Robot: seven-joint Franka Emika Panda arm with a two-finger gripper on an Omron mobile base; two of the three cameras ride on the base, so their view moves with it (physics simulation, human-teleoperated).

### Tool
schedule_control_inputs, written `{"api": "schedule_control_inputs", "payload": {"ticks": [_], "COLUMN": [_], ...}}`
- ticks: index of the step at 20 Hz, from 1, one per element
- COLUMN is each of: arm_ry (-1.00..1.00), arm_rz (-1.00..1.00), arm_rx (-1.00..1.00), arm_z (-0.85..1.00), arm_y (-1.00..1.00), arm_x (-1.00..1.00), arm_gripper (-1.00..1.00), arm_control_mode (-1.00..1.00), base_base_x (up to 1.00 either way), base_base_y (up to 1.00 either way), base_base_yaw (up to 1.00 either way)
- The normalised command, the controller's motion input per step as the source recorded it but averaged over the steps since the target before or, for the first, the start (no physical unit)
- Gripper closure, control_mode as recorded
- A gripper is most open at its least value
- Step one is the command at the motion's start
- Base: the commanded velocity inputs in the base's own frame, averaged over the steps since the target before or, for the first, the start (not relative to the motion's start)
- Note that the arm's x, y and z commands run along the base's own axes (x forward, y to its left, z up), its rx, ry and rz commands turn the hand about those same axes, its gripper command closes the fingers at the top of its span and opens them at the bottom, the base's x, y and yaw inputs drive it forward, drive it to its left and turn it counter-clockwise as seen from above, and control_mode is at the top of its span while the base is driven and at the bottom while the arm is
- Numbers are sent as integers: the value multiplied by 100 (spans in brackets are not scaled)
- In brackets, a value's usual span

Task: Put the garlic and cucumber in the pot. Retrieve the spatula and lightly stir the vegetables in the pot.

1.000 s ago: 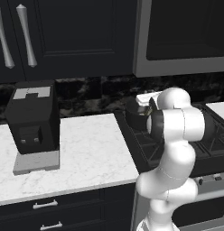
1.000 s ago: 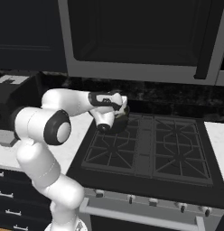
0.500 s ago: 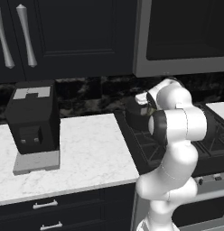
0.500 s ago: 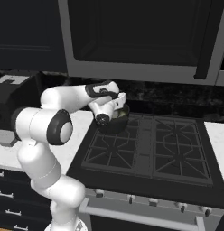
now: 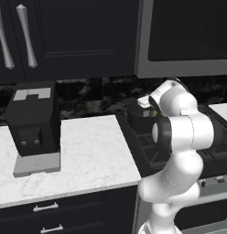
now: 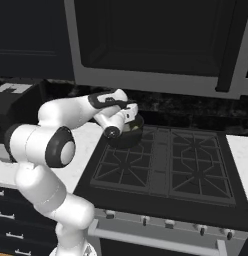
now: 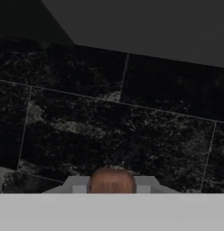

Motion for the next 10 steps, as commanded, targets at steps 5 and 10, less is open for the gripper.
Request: {"api": "schedule_control_inputs", "payload": {"ticks": [5, 10], "arm_ry": [8, 13], "arm_rz": [4, 1], "arm_rx": [4, 0], "arm_z": [22, -9], "arm_y": [31, 0], "arm_x": [-1, 46], "arm_gripper": [100, 100], "arm_control_mode": [-100, -100], "base_base_x": [0, 0], "base_base_y": [0, 0], "base_base_yaw": [0, 0]}}
